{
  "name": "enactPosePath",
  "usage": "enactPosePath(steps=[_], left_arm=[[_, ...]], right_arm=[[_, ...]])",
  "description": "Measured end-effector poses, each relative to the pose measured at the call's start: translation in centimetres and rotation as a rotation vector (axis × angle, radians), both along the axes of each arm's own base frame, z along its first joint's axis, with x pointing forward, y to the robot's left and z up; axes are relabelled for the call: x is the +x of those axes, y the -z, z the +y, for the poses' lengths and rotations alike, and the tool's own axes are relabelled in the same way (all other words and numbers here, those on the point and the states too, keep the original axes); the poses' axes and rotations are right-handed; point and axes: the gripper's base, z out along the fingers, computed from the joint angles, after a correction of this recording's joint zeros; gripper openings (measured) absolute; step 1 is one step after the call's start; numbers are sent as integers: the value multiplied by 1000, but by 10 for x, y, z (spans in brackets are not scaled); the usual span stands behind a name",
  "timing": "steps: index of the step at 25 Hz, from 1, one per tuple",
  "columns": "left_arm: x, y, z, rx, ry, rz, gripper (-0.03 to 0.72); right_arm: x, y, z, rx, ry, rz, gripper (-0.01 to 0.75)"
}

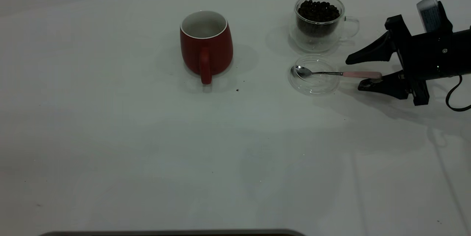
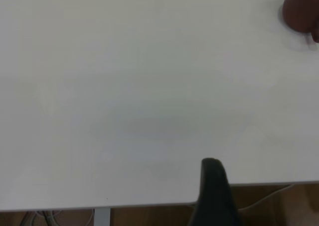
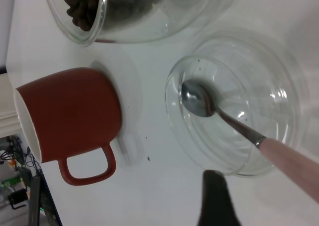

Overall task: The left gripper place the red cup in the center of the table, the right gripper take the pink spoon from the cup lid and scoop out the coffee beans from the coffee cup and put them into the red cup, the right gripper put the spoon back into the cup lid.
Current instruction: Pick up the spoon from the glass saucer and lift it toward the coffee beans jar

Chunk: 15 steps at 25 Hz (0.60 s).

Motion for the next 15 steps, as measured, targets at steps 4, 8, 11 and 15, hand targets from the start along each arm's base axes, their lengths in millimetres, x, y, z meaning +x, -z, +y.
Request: enactPosePath(steps=[4, 8, 11, 15], left_arm=[[0, 0, 0, 0, 0, 0, 586], [0, 0, 0, -1, -1, 0, 586], [0, 0, 0, -1, -1, 0, 586], [0, 0, 0, -1, -1, 0, 586]], right_arm=[[0, 0, 0, -4, -8, -9, 422], [0, 0, 0, -13, -23, -26, 359], [0, 0, 0, -21, -40, -47, 308], [0, -2, 1, -18, -62, -77, 230]])
